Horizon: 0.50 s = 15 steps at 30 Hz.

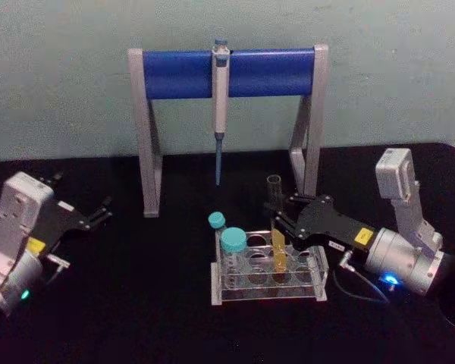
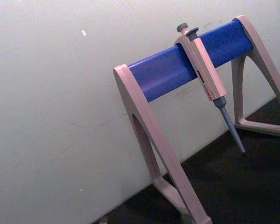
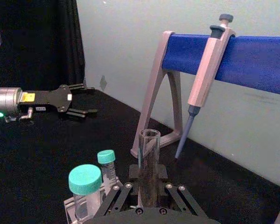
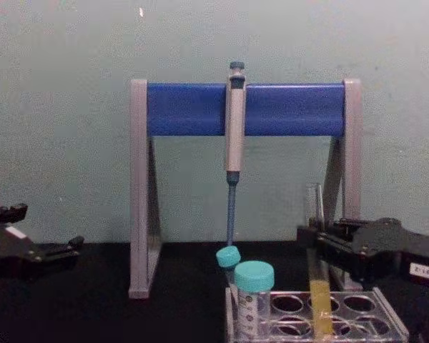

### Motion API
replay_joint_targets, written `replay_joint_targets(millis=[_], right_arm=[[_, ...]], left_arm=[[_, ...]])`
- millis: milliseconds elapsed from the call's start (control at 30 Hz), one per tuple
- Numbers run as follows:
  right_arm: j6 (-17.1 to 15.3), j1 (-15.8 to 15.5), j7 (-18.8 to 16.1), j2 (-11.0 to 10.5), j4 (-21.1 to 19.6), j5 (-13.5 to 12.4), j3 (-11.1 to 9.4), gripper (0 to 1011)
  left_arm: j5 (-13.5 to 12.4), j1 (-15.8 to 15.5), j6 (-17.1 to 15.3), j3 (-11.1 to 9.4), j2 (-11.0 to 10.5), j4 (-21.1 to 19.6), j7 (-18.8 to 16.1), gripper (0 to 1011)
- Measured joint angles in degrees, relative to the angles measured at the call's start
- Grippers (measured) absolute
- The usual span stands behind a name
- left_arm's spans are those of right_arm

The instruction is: Pick up the test tube from the test tube rack, shake it, then place it back into the test tube rack.

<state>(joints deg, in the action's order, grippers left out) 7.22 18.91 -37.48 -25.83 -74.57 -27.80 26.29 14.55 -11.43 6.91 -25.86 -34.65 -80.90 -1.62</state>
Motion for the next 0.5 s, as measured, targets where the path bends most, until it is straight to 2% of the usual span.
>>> replay_joint_targets(millis=[500], right_arm=[[0.04, -0.04, 0.00, 0.03, -0.05, -0.01, -0.09, 232]], left_arm=[[0.00, 0.00, 0.00, 0.00, 0.00, 0.00, 0.00, 1001]])
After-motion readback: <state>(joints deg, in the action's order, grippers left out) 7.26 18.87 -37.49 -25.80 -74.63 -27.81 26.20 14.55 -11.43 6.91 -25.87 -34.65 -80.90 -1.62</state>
